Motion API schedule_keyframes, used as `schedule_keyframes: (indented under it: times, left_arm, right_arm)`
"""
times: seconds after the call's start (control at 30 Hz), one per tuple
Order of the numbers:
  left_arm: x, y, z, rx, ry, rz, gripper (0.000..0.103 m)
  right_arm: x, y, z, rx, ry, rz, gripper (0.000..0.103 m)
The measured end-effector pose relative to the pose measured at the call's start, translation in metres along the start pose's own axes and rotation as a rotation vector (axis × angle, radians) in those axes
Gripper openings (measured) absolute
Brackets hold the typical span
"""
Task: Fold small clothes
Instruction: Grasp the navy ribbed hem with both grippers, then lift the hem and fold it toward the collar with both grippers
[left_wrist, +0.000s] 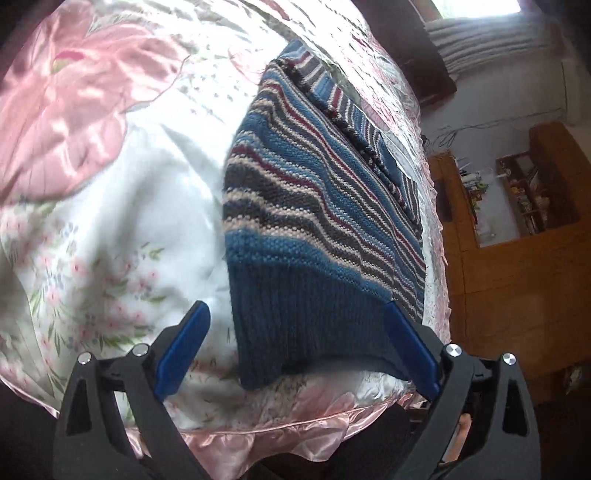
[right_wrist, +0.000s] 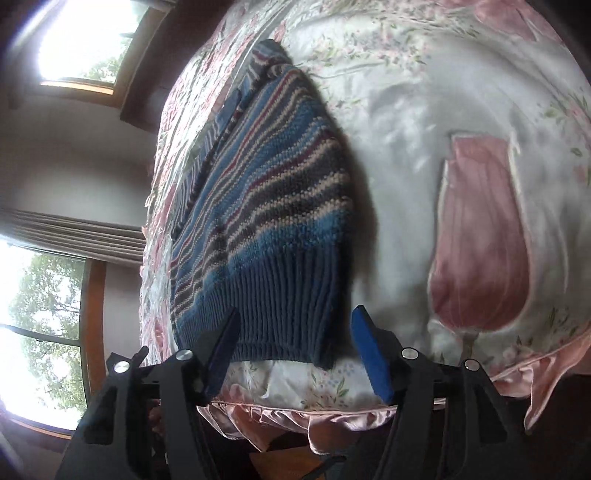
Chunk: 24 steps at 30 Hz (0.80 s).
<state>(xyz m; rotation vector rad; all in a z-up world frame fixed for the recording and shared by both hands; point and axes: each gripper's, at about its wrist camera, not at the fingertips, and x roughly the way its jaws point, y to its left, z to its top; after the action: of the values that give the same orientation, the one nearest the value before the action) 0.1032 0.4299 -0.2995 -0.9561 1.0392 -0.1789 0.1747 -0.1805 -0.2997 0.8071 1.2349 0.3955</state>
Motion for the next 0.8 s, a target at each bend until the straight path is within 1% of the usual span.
schedule_keyframes:
  times: [0.07, 0.17, 0.27, 0.3, 0.33, 0.47, 0.6, 0.67, 0.7, 0.73, 0.77, 0.8]
  left_arm:
    - [0.002, 0.008, -0.004, -0.04, 0.011, 0.012, 0.095]
    - [0.007, 0.018, -0.007, -0.094, 0.039, -0.002, 0.095]
    - [0.014, 0.028, -0.011, -0.156, 0.064, -0.048, 0.095]
    - [0.016, 0.028, -0.011, -0.161, 0.071, -0.066, 0.095]
    - [0.02, 0.029, -0.01, -0.163, 0.084, -0.081, 0.095]
    - [0.028, 0.031, -0.009, -0.197, 0.096, -0.081, 0.096]
    - [0.032, 0.025, -0.008, -0.186, 0.12, -0.08, 0.095]
    - [0.032, 0.022, -0.008, -0.19, 0.127, -0.08, 0.088]
    - [0.034, 0.02, -0.009, -0.189, 0.141, -0.083, 0.072]
    - [0.037, 0.02, -0.01, -0.188, 0.167, -0.095, 0.058]
    - [0.04, 0.019, -0.012, -0.187, 0.185, -0.089, 0.053]
    - [0.043, 0.018, -0.014, -0.179, 0.199, -0.075, 0.046]
  right_arm:
    - [-0.003, -0.007, -0.003, 0.035, 0.0, 0.007, 0.07]
    - [-0.004, -0.012, -0.007, 0.059, 0.008, 0.005, 0.071]
    - [0.003, -0.016, -0.011, 0.084, 0.051, 0.043, 0.064]
    - [0.008, -0.016, -0.012, 0.095, 0.063, 0.044, 0.058]
    - [0.012, -0.017, -0.013, 0.104, 0.07, 0.039, 0.056]
    - [0.024, -0.015, -0.019, 0.117, 0.085, 0.053, 0.053]
    - [0.033, -0.013, -0.023, 0.118, 0.084, 0.04, 0.049]
    - [0.036, -0.012, -0.021, 0.127, 0.078, 0.042, 0.047]
    - [0.037, -0.012, -0.021, 0.132, 0.075, 0.046, 0.044]
    - [0.037, -0.013, -0.02, 0.135, 0.073, 0.05, 0.041]
    - [0.037, -0.013, -0.019, 0.136, 0.07, 0.051, 0.04]
    - [0.037, -0.013, -0.018, 0.135, 0.067, 0.049, 0.036]
